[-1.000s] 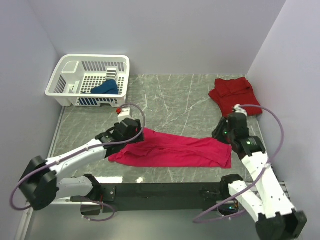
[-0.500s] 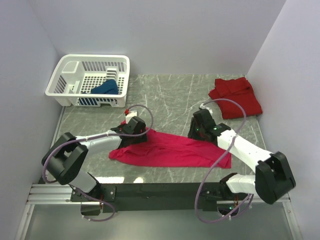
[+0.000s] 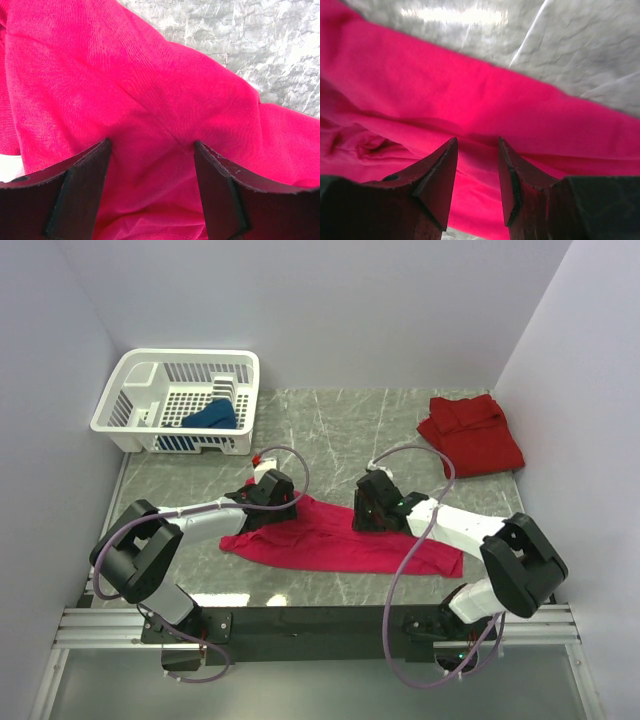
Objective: Fold and stack the t-shirts
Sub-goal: Fold the tshirt
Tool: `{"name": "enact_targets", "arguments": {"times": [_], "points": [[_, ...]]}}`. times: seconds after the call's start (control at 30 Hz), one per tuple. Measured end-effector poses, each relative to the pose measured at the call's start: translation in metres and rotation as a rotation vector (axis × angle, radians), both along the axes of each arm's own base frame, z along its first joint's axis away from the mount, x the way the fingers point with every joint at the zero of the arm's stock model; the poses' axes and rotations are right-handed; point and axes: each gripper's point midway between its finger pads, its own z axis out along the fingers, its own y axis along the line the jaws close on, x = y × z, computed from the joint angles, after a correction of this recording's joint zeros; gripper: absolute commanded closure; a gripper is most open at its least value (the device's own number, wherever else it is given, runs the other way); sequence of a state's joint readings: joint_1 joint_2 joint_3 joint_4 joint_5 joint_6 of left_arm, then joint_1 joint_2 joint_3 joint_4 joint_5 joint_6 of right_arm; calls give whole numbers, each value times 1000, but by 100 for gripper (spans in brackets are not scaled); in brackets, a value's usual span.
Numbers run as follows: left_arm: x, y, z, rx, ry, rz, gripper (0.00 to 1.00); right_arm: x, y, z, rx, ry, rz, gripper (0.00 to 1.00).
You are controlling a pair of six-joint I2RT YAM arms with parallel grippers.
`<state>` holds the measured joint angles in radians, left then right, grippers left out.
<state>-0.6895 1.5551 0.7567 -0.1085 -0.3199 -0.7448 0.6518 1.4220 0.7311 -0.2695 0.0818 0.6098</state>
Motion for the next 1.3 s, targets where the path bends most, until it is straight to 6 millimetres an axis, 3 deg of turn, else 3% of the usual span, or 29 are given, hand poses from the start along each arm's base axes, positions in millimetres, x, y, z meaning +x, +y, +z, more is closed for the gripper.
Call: {"name": "enact_targets", "arguments": {"times": [0.13,0.2,0.5,0.77,0.9,1.0,1.17,1.3], "points": [[0,0,0,1,0,1,26,-9,6,-13,-24,35,26,57],[0,1,0,1,0,1,26,-13,8,-14,-29,38,33,63],[3,1,-1,0,-5,4,26,-25,18,-1,-26,4,56,83],[8,1,0,-10,-21,9,26,-31,20,-1,-15,11,62,94],[10,0,0,-9,-27,5,27,-37,15,-3,-24,19,59,92],[16,-4,-1,-5,-37,-2,28,-35,11,7,-21,-12,44,87],[35,-19,1,-7,-54,-8,28,-22,-5,25,-21,-79,-19,76],[53,-36,2,-1,-63,-26,27,-7,-27,28,-34,-99,-98,69]]}}
